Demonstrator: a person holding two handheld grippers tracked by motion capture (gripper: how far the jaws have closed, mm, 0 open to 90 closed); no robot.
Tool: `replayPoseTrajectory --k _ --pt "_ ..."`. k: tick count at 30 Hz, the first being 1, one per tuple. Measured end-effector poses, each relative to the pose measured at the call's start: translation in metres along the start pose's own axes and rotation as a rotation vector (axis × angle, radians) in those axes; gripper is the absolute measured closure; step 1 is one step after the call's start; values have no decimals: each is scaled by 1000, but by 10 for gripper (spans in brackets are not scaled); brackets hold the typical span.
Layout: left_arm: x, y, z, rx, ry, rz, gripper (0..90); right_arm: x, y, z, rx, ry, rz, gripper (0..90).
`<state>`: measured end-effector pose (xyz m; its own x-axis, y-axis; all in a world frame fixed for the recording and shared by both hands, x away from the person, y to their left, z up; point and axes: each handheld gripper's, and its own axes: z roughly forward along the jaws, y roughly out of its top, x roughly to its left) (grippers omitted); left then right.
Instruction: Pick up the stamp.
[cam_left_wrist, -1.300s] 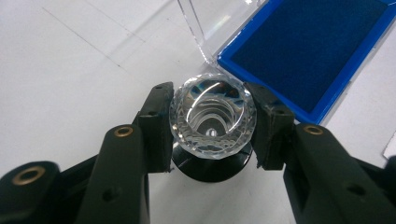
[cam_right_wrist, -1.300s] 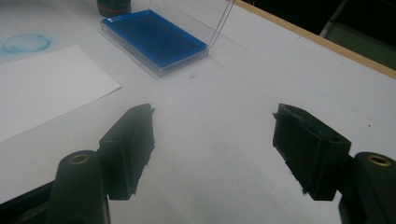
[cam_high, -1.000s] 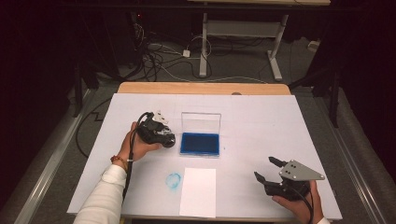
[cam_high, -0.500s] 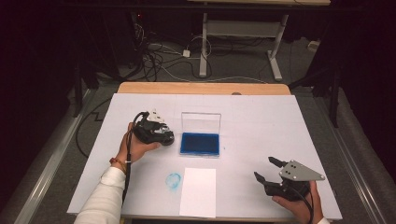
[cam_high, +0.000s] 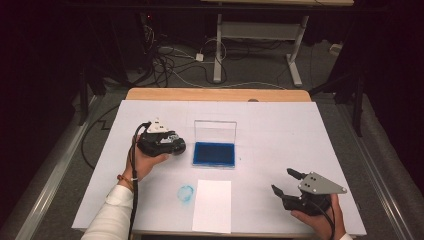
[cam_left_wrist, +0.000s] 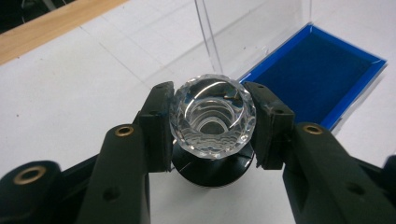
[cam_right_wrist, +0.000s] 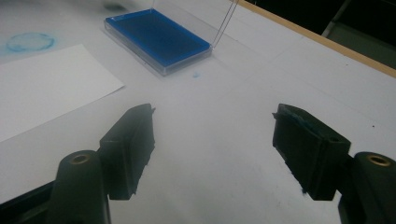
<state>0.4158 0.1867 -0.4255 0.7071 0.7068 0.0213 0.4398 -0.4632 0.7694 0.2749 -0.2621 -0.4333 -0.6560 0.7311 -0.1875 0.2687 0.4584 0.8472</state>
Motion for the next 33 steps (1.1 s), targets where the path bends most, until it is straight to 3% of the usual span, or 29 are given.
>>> replayPoseTrajectory --k 14,33 --pt "-17 5 -20 -62 -19 38 544 2 1 -2 -11 9 -18 290" --pt "-25 7 -33 -92 -43 68 544 2 1 -2 -14 14 -20 286"
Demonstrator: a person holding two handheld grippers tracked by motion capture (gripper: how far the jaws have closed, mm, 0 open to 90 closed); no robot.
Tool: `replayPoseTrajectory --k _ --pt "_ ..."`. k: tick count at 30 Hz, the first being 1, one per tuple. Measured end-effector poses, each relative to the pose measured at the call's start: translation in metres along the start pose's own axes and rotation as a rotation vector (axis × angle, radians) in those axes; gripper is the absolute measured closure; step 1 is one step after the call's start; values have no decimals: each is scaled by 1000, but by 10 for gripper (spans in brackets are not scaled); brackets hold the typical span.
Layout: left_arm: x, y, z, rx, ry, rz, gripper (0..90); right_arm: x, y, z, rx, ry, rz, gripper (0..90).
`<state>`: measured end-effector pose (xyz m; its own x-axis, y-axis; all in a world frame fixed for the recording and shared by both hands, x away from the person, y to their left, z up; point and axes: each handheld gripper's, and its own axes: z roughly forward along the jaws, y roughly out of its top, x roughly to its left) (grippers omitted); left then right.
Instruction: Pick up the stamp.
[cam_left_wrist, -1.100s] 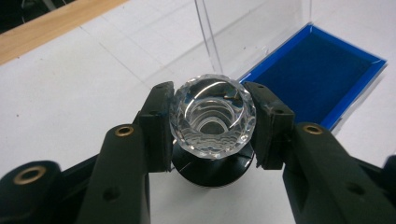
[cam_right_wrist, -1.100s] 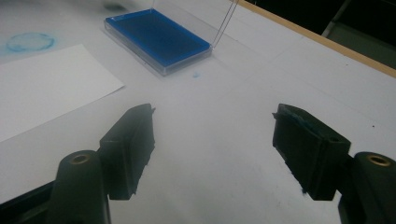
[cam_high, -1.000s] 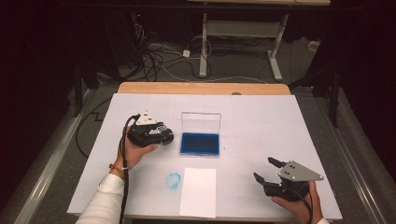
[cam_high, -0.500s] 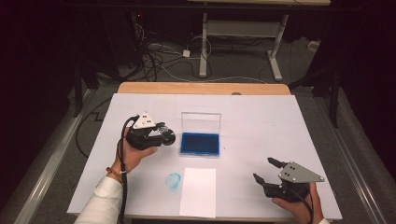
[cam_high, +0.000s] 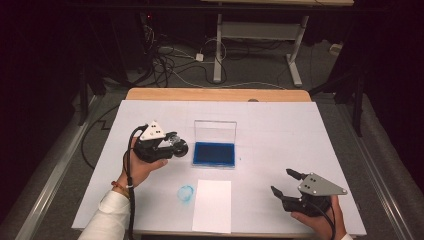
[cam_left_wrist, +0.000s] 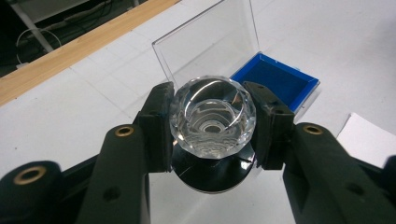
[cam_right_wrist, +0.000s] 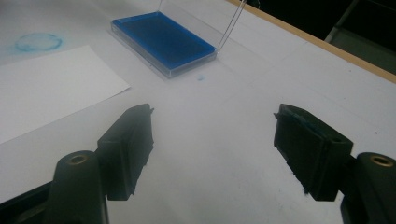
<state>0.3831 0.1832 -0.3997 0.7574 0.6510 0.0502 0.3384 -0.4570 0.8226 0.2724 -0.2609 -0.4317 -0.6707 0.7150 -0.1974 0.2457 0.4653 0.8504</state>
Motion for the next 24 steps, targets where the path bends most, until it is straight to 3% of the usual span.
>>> replayPoseTrajectory --k 24 --pt "-21 3 -18 -51 -57 51 544 -2 2 5 2 -4 11 278"
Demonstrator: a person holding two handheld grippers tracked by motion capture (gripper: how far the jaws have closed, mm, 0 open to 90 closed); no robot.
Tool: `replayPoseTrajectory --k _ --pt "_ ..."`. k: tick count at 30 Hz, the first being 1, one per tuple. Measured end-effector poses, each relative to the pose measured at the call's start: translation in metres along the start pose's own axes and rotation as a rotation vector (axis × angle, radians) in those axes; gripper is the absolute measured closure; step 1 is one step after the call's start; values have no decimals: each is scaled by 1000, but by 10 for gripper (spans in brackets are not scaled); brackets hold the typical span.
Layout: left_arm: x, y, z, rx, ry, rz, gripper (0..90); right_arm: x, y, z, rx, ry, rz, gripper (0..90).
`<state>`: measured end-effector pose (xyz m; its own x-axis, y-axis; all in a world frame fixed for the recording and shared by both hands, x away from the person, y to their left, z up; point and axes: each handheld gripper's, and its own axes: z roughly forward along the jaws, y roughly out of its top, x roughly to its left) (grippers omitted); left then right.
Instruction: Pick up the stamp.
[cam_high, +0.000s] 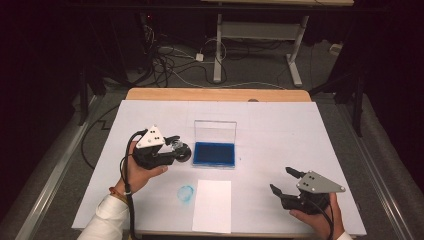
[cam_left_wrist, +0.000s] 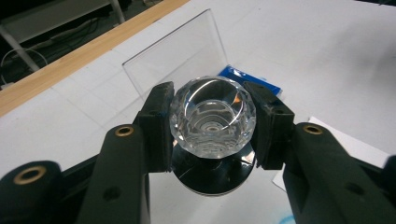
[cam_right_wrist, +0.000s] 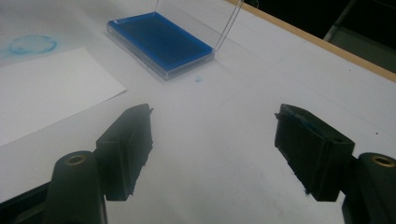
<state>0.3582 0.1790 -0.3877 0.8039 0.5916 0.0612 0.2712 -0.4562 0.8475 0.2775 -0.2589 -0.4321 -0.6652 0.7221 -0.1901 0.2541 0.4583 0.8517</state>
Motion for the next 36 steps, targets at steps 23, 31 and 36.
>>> replayPoseTrajectory --k 23,31,36 --pt "-31 5 -10 -25 -71 65 544 2 4 9 6 28 -12 280" --pt "-45 8 -11 -35 -99 97 544 4 4 11 13 41 -17 280" --pt "-57 9 -10 -31 -120 121 544 12 9 8 4 70 -19 287"
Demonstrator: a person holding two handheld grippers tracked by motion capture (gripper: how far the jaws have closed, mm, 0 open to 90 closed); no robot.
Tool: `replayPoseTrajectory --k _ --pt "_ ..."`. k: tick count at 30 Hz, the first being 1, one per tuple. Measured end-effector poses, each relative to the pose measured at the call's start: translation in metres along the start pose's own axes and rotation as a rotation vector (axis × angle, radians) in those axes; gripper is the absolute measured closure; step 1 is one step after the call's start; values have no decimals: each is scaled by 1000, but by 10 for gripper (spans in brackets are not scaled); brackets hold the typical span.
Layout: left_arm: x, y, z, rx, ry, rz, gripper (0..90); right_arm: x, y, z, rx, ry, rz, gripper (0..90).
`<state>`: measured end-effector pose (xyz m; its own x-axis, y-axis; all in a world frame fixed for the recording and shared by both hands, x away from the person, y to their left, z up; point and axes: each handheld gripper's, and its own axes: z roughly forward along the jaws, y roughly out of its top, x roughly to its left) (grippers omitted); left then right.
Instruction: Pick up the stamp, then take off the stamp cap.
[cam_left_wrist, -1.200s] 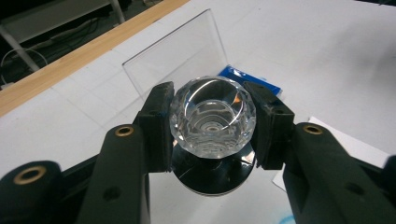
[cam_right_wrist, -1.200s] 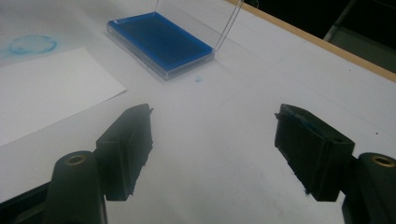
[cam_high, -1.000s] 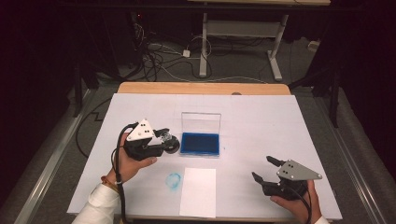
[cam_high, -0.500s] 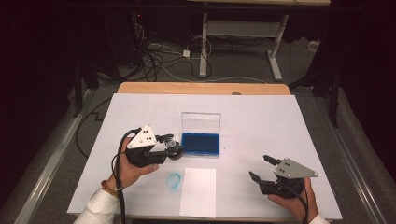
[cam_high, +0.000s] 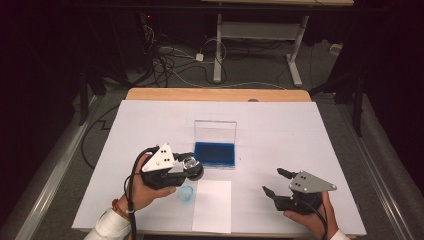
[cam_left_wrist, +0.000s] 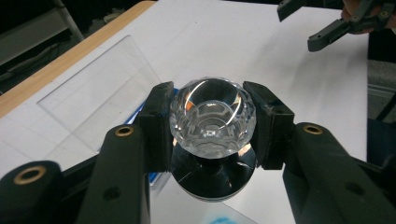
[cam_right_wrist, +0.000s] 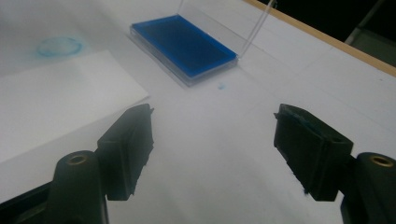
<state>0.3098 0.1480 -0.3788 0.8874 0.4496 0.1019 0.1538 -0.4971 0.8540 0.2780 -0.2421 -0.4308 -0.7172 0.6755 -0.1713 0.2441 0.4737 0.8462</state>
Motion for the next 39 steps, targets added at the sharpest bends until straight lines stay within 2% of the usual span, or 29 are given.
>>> replayPoseTrajectory --k 5,9,15,19,21,23,24,26,27,28,30,32,34,39 --pt "-10 2 4 5 -20 27 544 8 5 5 14 35 -33 287" --pt "-17 1 6 9 -38 30 544 15 11 11 20 69 -33 287" --pt "-25 2 6 5 -54 36 543 29 24 26 28 119 -76 284" --pt "-29 1 8 7 -71 24 544 43 39 39 26 164 -100 278" --pt "-31 0 9 11 -74 27 543 45 42 42 29 174 -105 282" --pt "-33 -1 8 5 -68 26 543 51 47 48 29 197 -109 281" --pt "-33 -1 7 -3 -71 21 543 56 52 54 38 232 -109 275" --pt "-34 0 5 -13 -77 16 544 59 53 57 43 245 -115 269" --pt "-35 0 5 -18 -81 13 544 65 55 63 53 269 -116 254" --pt "-35 0 5 -22 -92 9 544 65 55 63 53 269 -116 254" --pt "-36 0 7 -26 -98 5 544 69 56 67 41 300 -96 245" --pt "-36 0 9 -32 -123 -6 544 73 57 71 45 308 -87 221" --pt "-37 0 11 -36 -128 -10 544 79 57 77 36 328 -78 229" --pt "-37 1 14 -56 -162 -38 544 87 58 79 3 331 -103 260"
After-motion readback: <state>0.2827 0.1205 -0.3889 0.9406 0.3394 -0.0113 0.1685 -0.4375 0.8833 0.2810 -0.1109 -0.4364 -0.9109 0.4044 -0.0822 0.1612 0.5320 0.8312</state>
